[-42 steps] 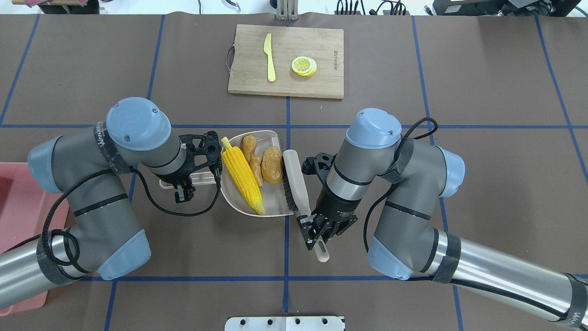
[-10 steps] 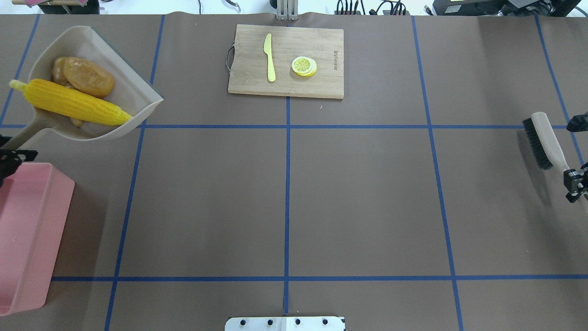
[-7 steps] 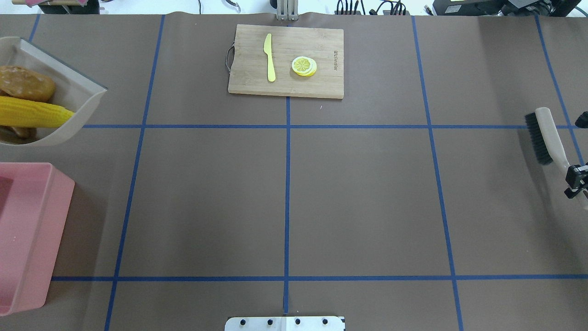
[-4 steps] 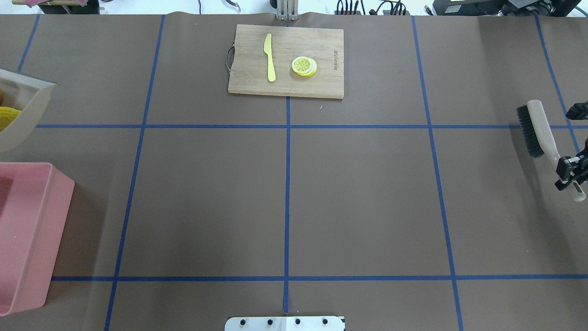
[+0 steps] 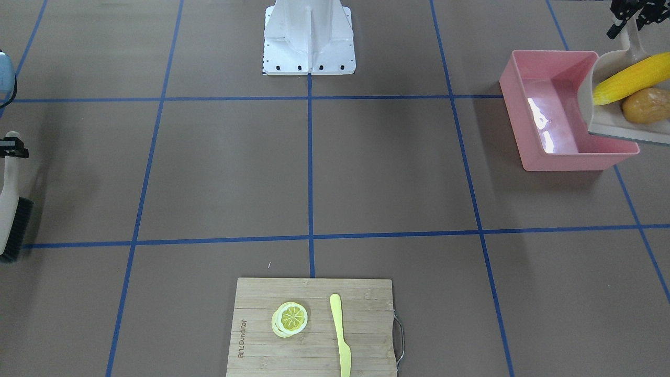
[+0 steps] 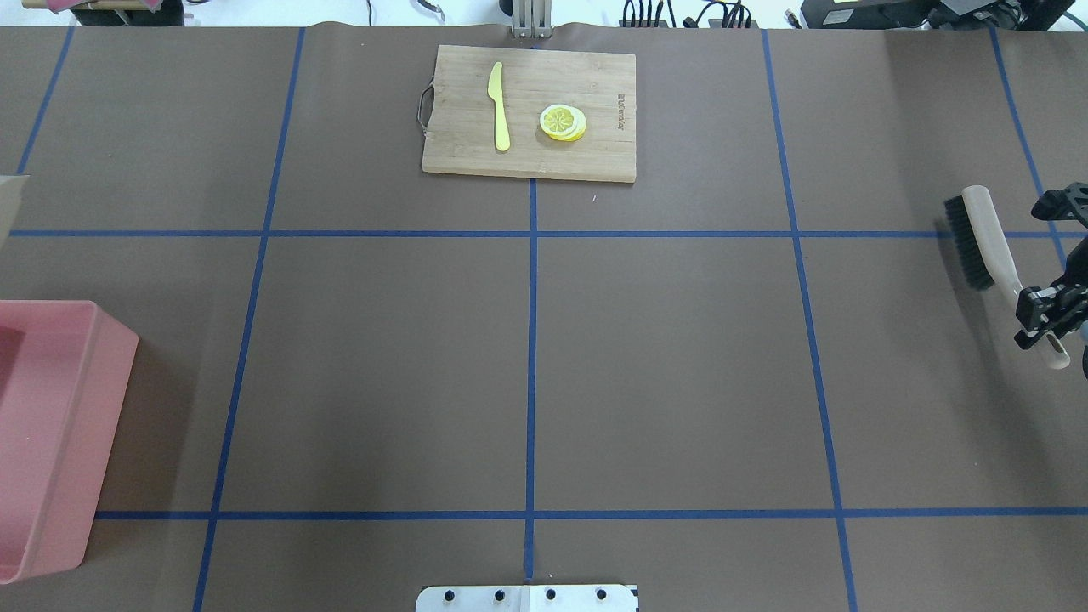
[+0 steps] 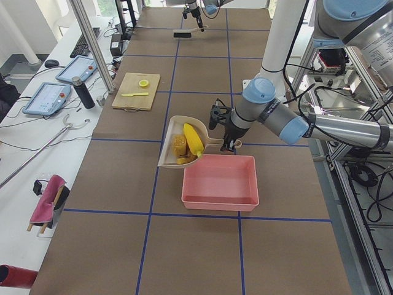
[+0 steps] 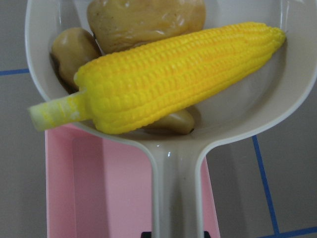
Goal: Sweep and dump trash into bin
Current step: 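Carry the dustpan over the pink bin with left gripper while right lowers brush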
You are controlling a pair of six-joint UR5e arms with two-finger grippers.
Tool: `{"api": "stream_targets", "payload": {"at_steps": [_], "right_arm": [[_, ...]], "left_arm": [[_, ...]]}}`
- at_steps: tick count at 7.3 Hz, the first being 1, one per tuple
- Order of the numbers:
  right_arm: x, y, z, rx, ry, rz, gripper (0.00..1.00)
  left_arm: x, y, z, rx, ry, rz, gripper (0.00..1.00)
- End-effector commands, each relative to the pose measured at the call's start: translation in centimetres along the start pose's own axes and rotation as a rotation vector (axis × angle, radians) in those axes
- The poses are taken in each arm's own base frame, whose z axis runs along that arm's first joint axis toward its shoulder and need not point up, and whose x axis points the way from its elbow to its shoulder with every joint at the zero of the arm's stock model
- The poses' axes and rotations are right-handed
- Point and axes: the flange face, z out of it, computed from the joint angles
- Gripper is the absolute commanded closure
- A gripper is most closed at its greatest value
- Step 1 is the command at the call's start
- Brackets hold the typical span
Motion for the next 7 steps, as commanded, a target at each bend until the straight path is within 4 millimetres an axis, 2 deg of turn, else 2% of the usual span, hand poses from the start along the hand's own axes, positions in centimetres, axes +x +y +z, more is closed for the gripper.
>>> {"api": "stream_targets", "payload": {"at_steps": [1,2,3,4,5,6,7], "right_arm": [[-0.3,0.0,0.2,-0.008,-0.005,0.002,0.85],[-0.4,0.0,0.5,-0.013,-0.004,0.000,0.80],[-0.4,0.0,0.5,-0.013,-0.002,-0.001,0.61],[-0.5,0.0,0.7,-0.016,0.000,-0.004,0.57],[-0.5,0.0,0.7,-0.016,0.000,-0.004,0.52],[-0.6,0.0,0.7,-0.017,0.001,-0.005,0.45],[-0.5,0.0,0.8,-0.017,0.002,-0.006,0.05]], "left_arm": [[-1.1,2.4,-0.7,-0.045,-0.019,-0.055,1.00],[-1.8,4.2,-0.9,-0.052,-0.023,-0.063,1.00],[-2.7,5.9,-1.1,-0.050,-0.020,-0.063,1.00],[-3.3,7.0,-0.6,-0.077,0.021,-0.072,1.00],[-6.2,7.4,1.6,-0.056,0.076,-0.065,1.00],[-8.6,8.6,2.8,-0.030,0.108,-0.066,1.00],[-8.6,8.6,2.7,-0.026,0.110,-0.065,1.00]]}}
